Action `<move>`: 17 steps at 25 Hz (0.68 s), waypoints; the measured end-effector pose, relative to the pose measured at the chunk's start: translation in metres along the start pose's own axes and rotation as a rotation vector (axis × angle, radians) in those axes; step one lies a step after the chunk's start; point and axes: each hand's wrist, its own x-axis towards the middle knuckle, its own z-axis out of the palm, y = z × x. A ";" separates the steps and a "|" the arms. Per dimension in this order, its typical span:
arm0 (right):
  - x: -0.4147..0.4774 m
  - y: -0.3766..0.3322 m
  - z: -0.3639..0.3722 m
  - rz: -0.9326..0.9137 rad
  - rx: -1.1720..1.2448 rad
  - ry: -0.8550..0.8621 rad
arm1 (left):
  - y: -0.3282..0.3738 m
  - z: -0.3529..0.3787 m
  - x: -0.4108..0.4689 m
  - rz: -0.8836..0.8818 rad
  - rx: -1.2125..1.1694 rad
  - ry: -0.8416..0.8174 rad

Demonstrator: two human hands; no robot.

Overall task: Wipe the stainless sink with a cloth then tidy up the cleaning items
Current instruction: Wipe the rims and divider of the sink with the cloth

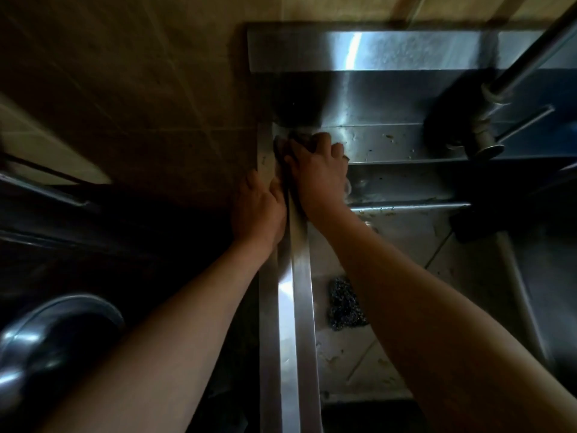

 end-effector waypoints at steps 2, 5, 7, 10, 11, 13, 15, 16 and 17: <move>0.015 0.003 -0.001 0.005 -0.044 -0.018 | 0.000 -0.001 0.000 0.017 -0.006 -0.005; 0.021 0.010 -0.003 0.038 -0.112 -0.006 | 0.000 -0.003 -0.001 0.008 -0.055 -0.032; 0.018 0.018 -0.006 0.106 -0.128 0.004 | 0.000 -0.003 -0.002 -0.005 -0.077 -0.054; 0.007 0.021 -0.011 0.209 -0.094 0.008 | 0.000 -0.003 -0.002 -0.001 -0.070 -0.048; 0.001 0.018 -0.011 0.222 -0.071 0.014 | 0.000 -0.003 -0.002 0.000 -0.058 -0.040; -0.008 0.008 -0.008 0.198 -0.009 0.017 | 0.001 -0.003 -0.002 -0.003 -0.039 -0.035; -0.013 -0.002 -0.003 0.133 0.034 -0.004 | 0.002 -0.004 -0.001 -0.020 -0.058 -0.049; -0.013 -0.004 -0.002 0.102 0.038 -0.010 | 0.003 -0.004 -0.001 -0.029 -0.072 -0.053; -0.010 -0.004 -0.001 0.075 0.033 -0.009 | 0.003 -0.005 -0.001 -0.031 -0.074 -0.052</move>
